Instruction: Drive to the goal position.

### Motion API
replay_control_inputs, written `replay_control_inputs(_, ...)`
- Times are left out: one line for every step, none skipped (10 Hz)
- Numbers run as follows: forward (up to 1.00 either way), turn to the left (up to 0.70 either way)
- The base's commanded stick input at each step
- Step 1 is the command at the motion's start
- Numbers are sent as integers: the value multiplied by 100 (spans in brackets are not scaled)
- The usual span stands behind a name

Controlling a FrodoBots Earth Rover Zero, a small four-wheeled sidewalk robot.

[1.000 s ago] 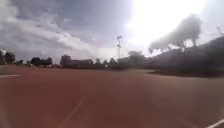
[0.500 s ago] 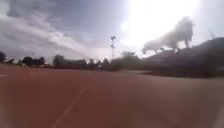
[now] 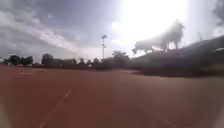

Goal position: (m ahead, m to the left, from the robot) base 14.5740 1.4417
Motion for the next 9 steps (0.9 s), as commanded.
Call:
replay_control_inputs(70, -35)
replay_control_inputs(70, -22)
replay_control_inputs(70, -8)
replay_control_inputs(70, 0)
replay_control_inputs(70, 0)
replay_control_inputs(70, 0)
replay_control_inputs(70, 0)
replay_control_inputs(70, 0)
replay_control_inputs(70, 0)
